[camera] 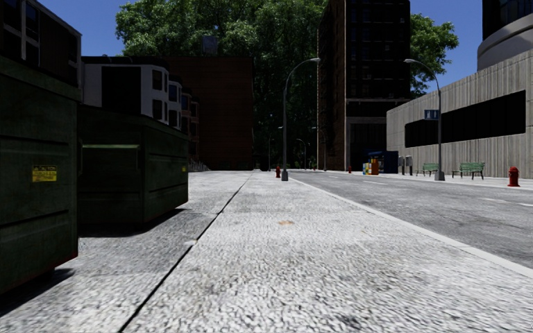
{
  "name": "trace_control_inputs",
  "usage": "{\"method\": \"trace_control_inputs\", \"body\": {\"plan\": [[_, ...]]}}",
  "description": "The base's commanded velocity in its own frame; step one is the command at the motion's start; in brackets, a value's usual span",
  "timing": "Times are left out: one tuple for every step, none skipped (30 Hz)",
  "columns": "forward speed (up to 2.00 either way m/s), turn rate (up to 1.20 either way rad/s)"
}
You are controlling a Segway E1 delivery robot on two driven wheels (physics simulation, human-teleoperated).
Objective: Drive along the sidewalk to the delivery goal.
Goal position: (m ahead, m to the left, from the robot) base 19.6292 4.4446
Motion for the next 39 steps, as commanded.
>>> {"method": "trace_control_inputs", "body": {"plan": [[2.0,0.0],[2.0,0.0],[2.0,0.0],[2.0,0.0],[2.0,0.0],[2.0,0.0],[2.0,0.0],[2.0,0.0],[2.0,0.0],[2.0,0.0],[2.0,0.0],[2.0,0.0],[2.0,0.0],[2.0,0.0],[2.0,0.0],[2.0,0.0],[2.0,0.0],[2.0,0.0],[2.0,0.0],[2.0,0.0],[2.0,0.0],[2.0,0.0],[2.0,0.0],[2.0,0.0],[2.0,0.0],[2.0,0.0],[2.0,0.0],[2.0,0.0],[2.0,0.0],[2.0,0.0],[2.0,0.0],[2.0,0.0],[2.0,0.0],[2.0,0.0],[2.0,0.0],[2.0,0.0],[2.0,0.0],[2.0,0.0],[2.0,0.0]]}}
